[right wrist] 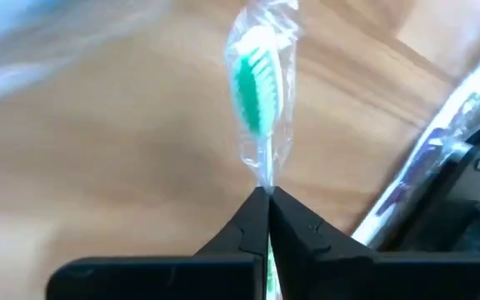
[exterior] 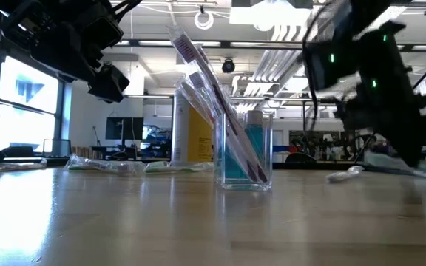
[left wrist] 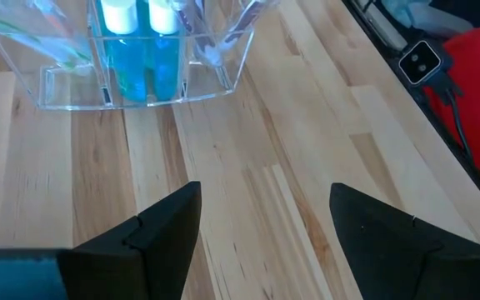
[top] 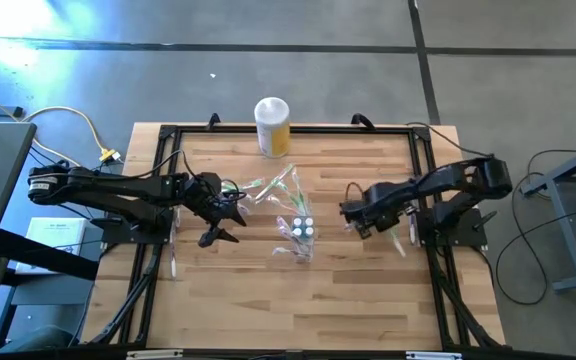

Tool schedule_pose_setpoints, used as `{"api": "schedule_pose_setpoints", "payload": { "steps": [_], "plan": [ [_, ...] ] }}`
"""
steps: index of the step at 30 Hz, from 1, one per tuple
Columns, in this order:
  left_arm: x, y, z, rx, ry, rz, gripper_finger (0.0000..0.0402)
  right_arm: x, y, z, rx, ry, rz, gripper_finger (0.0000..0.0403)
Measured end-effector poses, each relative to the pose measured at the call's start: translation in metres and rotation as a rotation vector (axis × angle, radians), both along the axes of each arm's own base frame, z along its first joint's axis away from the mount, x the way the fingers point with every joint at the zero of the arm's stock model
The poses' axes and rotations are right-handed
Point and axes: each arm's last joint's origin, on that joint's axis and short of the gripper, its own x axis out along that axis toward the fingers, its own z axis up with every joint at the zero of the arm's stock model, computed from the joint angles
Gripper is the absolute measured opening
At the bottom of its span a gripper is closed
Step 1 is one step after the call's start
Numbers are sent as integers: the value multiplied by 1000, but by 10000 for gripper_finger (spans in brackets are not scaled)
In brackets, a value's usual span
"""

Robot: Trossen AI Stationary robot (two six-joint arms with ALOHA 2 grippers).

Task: Pick & Place toothbrushing station
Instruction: Put the green toothbrush into the transparent organizer

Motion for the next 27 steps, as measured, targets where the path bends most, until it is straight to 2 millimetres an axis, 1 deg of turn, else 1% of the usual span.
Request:
{"api": "schedule_pose_setpoints", "payload": {
  "steps": [5, 7, 10, 12, 14, 16, 22, 24, 27],
  "plan": [
    [1, 0, 1, 1, -19, 0, 259, 22, 23, 49, -100, -185, 95, 1],
    [1, 0, 2, 2, -21, 0, 259, 31, 34, 68, -154, -273, 161, 1],
    [1, 0, 2, 2, -23, 0, 259, 42, 48, 96, -323, -406, 293, 2],
    [1, 0, 2, 2, -23, 0, 259, 50, 56, 109, -455, -486, 411, 2],
    [1, 0, 2, 2, -23, 0, 259, 57, 64, 116, -538, -542, 548, 2],
    [1, 0, 2, 2, -23, 0, 259, 62, 67, 118, -595, -575, 626, 2],
    [1, 0, 2, -21, -11, 19, 259, 82, 62, 118, -897, -633, 734, 3],
    [1, 0, 2, -34, -3, 29, 259, 89, 59, 116, -951, -665, 764, 3],
    [1, 0, 1, -40, 4, 35, 259, 99, 54, 114, -967, -752, 819, 3]
  ]
}}
